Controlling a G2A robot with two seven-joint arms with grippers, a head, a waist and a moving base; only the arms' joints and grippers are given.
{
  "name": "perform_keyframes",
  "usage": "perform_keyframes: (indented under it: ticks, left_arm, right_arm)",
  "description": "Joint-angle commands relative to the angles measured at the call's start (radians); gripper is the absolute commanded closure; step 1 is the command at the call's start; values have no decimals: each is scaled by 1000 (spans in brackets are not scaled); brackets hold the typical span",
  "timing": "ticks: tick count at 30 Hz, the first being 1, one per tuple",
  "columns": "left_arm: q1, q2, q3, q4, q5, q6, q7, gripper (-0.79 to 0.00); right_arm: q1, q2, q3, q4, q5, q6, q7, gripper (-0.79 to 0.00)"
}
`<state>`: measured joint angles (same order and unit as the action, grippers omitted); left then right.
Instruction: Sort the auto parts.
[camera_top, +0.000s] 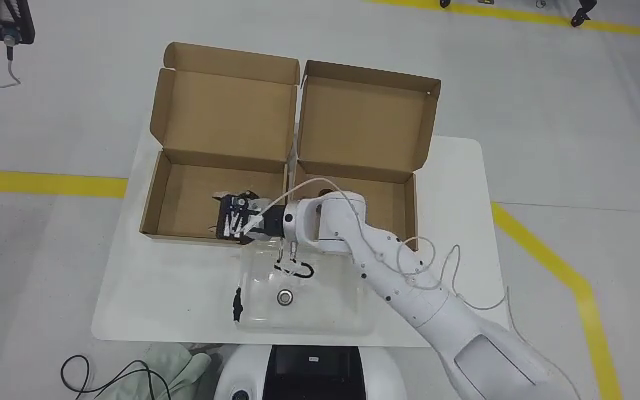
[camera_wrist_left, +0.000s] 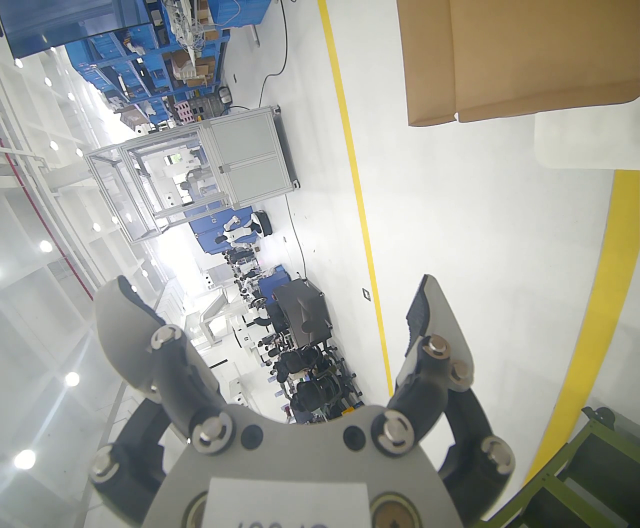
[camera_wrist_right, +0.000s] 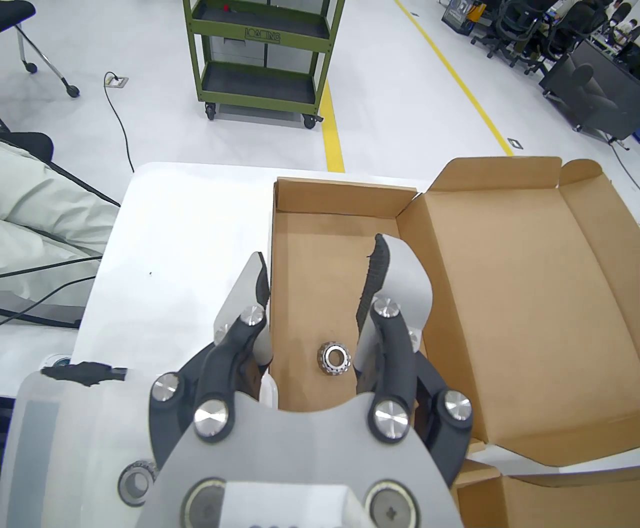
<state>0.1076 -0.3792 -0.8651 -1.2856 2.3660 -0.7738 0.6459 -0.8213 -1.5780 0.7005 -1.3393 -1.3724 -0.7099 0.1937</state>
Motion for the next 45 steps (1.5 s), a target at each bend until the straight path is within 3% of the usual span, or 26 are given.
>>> perform_keyframes:
  ticks: [1, 12, 20, 29, 33, 45]
  left_arm:
    - [0, 0, 0, 0, 0, 0, 0, -785]
    - [0, 0, 0, 0, 0, 0, 0, -785]
    - [0, 0, 0, 0, 0, 0, 0, -785]
    - [0, 0, 0, 0, 0, 0, 0, -785]
    - [0, 0, 0, 0, 0, 0, 0, -785]
    - [0, 0, 0, 0, 0, 0, 0, -785]
  right_arm:
    - [-36, 16, 31, -55, 8, -32, 19, -366]
    - [-168, 80, 152, -194, 43, -204, 53, -357]
    - [-297, 130, 214, -331, -57, -299, 68, -363]
    - [-393, 177, 228, -364, -125, -302, 54, -360]
    - [-407, 192, 218, -355, -164, -302, 110, -360]
    - [-407, 191, 126, -294, -162, -235, 245, -354]
